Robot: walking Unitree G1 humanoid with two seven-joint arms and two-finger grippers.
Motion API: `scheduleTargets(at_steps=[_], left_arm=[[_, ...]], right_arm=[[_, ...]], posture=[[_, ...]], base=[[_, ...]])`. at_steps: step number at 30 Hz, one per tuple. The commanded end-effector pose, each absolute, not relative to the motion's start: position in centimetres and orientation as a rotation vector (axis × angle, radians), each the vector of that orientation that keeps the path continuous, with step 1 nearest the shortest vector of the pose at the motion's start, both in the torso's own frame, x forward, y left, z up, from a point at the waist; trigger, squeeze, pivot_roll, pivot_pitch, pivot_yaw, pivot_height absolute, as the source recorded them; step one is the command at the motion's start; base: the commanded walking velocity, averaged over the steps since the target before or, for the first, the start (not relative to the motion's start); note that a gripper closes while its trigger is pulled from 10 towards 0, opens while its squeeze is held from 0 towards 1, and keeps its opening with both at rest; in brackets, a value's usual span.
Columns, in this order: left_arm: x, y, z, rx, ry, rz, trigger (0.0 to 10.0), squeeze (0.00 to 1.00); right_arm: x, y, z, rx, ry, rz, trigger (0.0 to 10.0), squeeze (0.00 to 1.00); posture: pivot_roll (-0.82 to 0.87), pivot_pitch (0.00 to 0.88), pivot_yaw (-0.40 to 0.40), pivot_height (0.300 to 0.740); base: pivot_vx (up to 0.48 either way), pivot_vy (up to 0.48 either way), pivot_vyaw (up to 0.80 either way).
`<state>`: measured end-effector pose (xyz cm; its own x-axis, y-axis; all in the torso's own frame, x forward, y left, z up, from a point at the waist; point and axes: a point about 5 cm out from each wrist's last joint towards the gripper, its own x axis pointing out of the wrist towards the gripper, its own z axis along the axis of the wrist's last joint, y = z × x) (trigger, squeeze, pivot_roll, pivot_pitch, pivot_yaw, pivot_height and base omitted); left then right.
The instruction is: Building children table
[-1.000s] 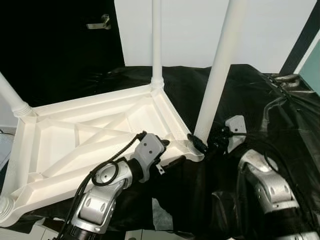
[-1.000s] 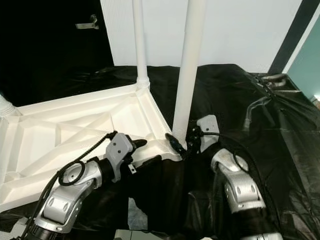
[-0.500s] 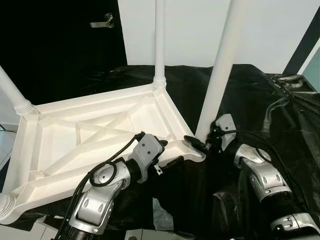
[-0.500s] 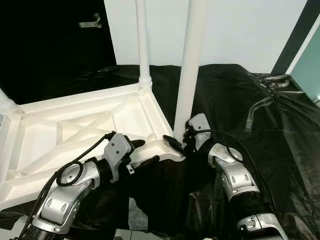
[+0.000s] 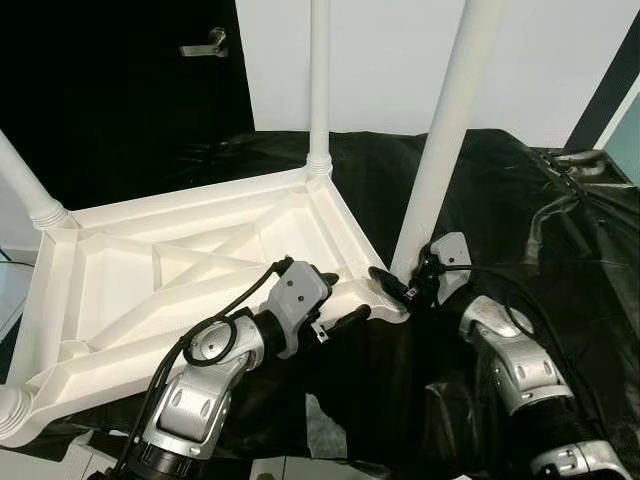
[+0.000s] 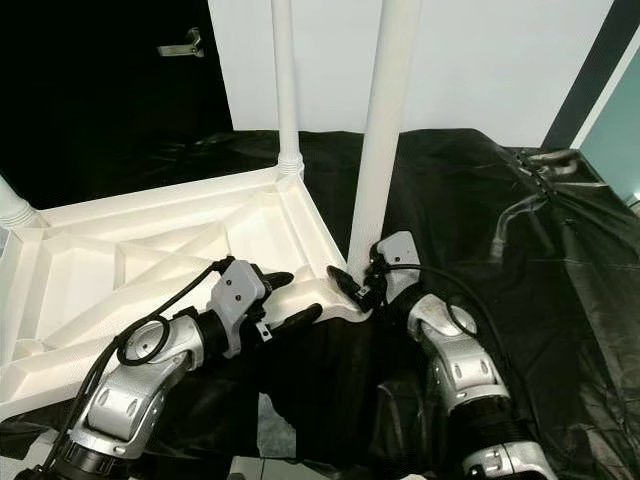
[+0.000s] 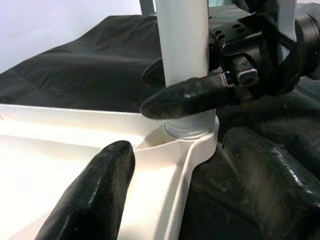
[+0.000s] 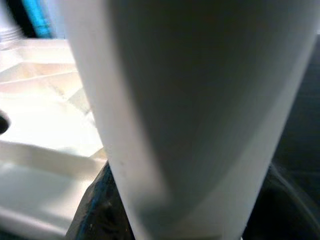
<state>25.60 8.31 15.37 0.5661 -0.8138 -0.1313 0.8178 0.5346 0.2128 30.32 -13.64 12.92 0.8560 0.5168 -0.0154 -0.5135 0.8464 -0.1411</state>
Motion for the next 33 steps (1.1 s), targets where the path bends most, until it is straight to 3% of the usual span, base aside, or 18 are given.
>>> scheduleTargets(at_steps=[1,13,27,28,29,30,33], left_arm=[[25.5,8.4,14.9,0.273,0.027,-0.928,10.0,0.0],[25.3,8.7,14.9,0.27,0.028,-0.923,10.0,0.0],[25.2,9.1,14.8,0.281,0.04,-0.922,10.0,0.0],[25.3,9.0,14.8,0.282,0.039,-0.922,10.0,0.0],[25.3,9.0,14.8,0.282,0.039,-0.922,10.0,0.0],[25.3,9.0,14.8,0.282,0.037,-0.922,10.0,0.0],[25.5,8.9,14.9,0.286,0.031,-0.913,10.0,0.0]], right_arm=[[29.7,-13.5,11.4,-0.147,0.051,0.456,10.0,0.0],[29.1,-12.4,11.1,-0.044,0.077,0.039,10.0,0.0],[28.4,-11.3,11.7,-0.003,0.075,0.023,10.0,0.0],[28.5,-11.2,11.8,-0.003,0.071,0.031,10.0,0.92],[28.5,-11.2,11.8,-0.003,0.071,0.031,10.0,0.92],[28.6,-11.2,11.9,-0.002,0.066,0.045,10.0,1.0],[28.8,-11.2,12.4,-0.007,0.035,0.119,10.0,1.0]], posture=[[0.06,0.0,-0.025,0.74],[0.07,0.0,-0.033,0.74],[0.07,0.0,-0.02,0.74],[0.08,0.0,-0.023,0.74],[0.08,0.0,-0.023,0.74],[0.08,0.0,-0.029,0.74],[0.08,0.0,-0.037,0.74]], base=[[0.0,0.0,0.0],[0.0,0.0,0.0],[0.0,0.0,0.0],[0.0,0.0,0.0],[0.0,0.0,0.0],[0.0,0.0,0.0],[0.0,0.0,0.0]])
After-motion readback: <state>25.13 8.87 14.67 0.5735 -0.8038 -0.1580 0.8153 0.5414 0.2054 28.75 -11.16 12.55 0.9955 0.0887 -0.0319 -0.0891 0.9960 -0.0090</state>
